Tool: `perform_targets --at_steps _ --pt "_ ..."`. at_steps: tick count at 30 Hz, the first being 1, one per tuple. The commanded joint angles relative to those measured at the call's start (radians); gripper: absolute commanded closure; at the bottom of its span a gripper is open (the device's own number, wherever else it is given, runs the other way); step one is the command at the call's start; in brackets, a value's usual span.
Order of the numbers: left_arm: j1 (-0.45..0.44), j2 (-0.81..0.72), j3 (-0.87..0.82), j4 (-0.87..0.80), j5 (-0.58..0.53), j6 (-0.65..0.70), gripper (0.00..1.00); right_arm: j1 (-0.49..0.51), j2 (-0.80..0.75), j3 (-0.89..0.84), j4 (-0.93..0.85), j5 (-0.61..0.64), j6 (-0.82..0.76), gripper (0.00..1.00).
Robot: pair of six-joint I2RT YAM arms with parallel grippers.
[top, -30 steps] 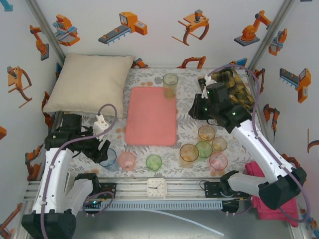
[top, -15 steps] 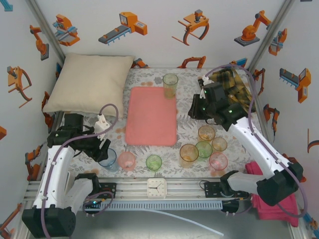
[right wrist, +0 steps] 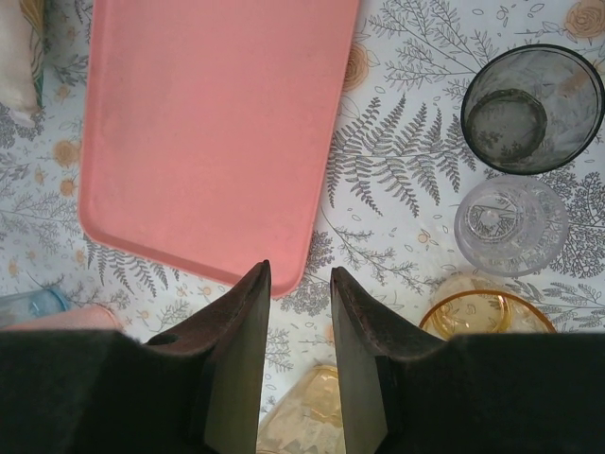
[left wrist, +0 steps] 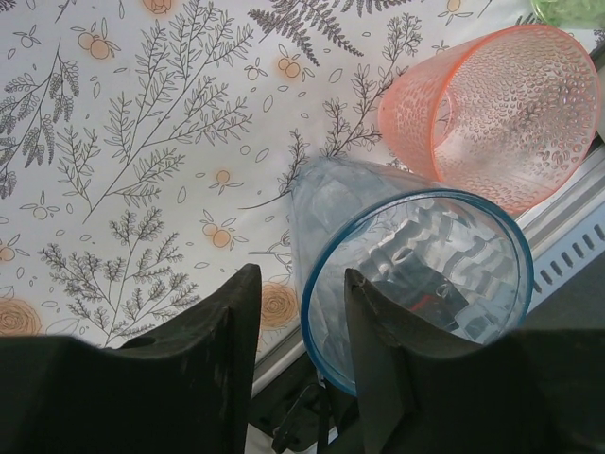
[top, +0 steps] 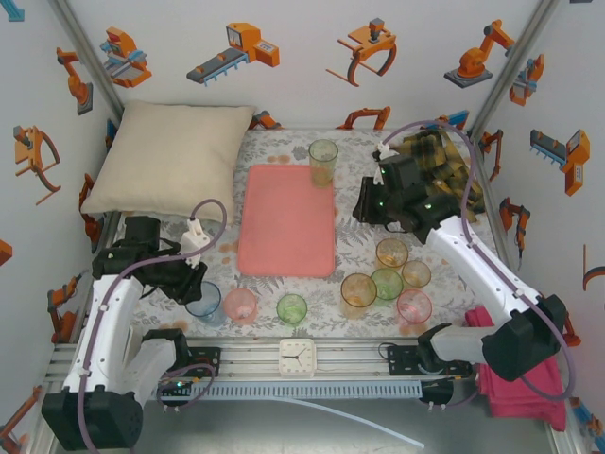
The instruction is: Place the glasses into the tray
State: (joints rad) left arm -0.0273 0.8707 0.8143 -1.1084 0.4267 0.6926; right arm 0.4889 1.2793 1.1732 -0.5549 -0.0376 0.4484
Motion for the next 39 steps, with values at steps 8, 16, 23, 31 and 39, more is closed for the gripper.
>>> perform_targets --at_steps 8,16,23,31,39 --pt "-0.007 -0.024 -0.007 0.001 -0.004 0.015 0.71 0.007 -0.007 0.004 0.032 -0.003 -0.010 0.66" --pt "-0.010 -0.033 0.002 -0.010 -0.035 0.024 0.84 0.007 -0.008 -0.009 0.048 -0.005 -0.011 0.66" --pt "-0.010 -0.052 0.022 -0.030 -0.034 0.013 0.91 0.007 0.002 -0.011 0.056 -0.015 -0.011 0.66" --pt "-0.010 -0.049 0.104 -0.092 -0.026 -0.021 0.91 0.007 0.006 -0.014 0.064 -0.023 -0.012 0.66" --pt "-0.018 0.001 0.262 -0.164 0.012 -0.061 0.90 0.005 -0.003 -0.026 0.063 -0.021 -0.017 0.66"
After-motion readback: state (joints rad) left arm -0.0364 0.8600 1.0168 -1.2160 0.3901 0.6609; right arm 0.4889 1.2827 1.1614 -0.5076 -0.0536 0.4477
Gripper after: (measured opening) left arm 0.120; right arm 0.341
